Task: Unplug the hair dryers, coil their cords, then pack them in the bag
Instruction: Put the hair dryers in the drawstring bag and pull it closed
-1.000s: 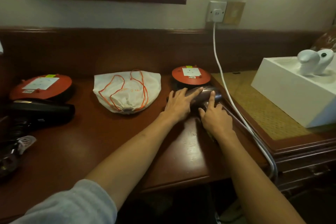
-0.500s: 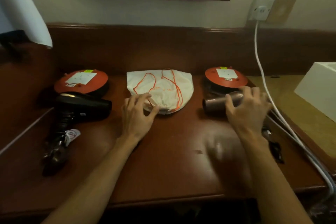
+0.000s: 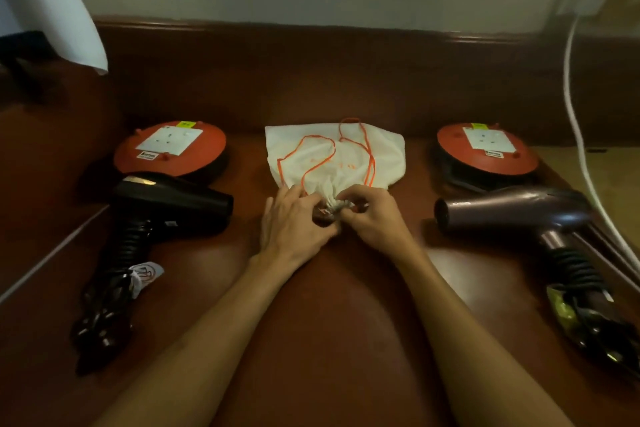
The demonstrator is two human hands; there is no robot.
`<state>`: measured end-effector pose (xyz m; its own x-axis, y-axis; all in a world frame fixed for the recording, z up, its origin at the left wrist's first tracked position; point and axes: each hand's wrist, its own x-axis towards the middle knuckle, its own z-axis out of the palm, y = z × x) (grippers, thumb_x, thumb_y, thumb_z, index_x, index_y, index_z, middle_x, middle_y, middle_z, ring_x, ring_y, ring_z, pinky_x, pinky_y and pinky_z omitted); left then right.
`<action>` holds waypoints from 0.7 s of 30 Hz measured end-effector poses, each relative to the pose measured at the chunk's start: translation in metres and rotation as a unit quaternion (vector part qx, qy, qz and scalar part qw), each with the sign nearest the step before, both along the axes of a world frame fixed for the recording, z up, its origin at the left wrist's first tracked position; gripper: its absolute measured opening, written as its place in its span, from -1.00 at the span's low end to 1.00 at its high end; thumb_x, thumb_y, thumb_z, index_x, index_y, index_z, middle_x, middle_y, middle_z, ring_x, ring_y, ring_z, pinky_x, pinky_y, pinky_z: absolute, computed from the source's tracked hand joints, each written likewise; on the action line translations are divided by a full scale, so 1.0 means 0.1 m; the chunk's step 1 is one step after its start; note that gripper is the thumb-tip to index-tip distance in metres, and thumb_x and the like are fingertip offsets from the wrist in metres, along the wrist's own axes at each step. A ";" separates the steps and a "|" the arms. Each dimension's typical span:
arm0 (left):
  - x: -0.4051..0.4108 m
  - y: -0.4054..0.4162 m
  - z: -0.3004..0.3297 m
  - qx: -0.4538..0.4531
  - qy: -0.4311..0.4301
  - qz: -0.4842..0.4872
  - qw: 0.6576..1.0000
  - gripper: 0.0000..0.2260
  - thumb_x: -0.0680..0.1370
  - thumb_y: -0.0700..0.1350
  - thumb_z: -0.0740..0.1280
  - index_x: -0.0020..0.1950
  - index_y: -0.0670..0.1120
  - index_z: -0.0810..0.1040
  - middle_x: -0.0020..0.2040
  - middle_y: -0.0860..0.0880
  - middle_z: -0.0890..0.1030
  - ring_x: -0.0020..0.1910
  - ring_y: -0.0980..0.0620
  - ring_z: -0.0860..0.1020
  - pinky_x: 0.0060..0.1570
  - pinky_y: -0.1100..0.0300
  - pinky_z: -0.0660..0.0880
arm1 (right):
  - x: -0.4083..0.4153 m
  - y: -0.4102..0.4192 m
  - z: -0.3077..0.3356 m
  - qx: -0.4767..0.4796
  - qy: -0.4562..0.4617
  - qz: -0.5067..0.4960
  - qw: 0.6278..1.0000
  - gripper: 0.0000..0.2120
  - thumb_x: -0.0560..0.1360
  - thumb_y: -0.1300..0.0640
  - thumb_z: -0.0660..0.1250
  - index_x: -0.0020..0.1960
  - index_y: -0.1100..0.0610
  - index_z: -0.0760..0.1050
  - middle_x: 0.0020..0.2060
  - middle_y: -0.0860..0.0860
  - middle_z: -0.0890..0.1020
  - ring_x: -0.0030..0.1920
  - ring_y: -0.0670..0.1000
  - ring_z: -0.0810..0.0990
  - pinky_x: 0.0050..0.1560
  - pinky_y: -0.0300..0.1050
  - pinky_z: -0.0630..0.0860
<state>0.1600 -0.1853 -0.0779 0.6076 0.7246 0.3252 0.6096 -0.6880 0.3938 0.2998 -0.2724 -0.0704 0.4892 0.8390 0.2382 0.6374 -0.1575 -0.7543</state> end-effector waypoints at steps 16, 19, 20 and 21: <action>-0.08 0.11 0.11 0.063 -0.117 0.151 0.980 -0.69 0.36 0.02 0.52 0.07 0.11 0.58 0.08 -0.02 0.50 0.10 -0.09 0.44 -0.01 0.12 0.22 | -0.06 0.09 -0.09 0.101 -0.001 -0.141 0.985 -0.77 0.44 0.28 0.37 -0.18 -0.01 0.39 -0.24 0.00 0.51 -0.13 0.10 0.48 -0.18 -0.04 0.43; -0.08 0.10 0.12 0.093 -0.095 0.093 0.987 -0.83 0.42 -0.15 0.47 -0.07 0.10 0.63 0.11 0.01 0.54 0.10 -0.05 0.43 -0.01 0.13 0.18 | -0.06 0.07 -0.09 0.087 -0.079 -0.130 0.984 -0.88 0.51 0.24 0.37 -0.10 0.04 0.62 -0.19 -0.11 0.58 -0.05 0.02 0.40 -0.06 0.05 0.40; -0.06 0.10 0.10 0.089 -0.069 0.077 0.991 -0.85 0.46 -0.17 0.43 -0.13 0.10 0.66 0.09 0.04 0.56 0.11 -0.03 0.43 0.00 0.13 0.14 | -0.06 0.07 -0.09 0.080 -0.109 -0.135 0.982 -0.88 0.53 0.20 0.37 -0.05 0.03 0.68 -0.14 -0.07 0.62 -0.04 -0.01 0.37 -0.05 -0.01 0.32; -0.06 0.10 0.09 0.079 -0.044 0.067 0.994 -0.83 0.49 -0.17 0.39 -0.16 0.10 0.69 0.09 0.08 0.57 0.13 -0.01 0.43 -0.01 0.13 0.09 | -0.05 0.07 -0.08 0.070 -0.134 -0.141 0.978 -0.86 0.55 0.15 0.38 0.01 0.02 0.71 -0.11 -0.04 0.64 -0.03 -0.02 0.35 -0.05 -0.05 0.25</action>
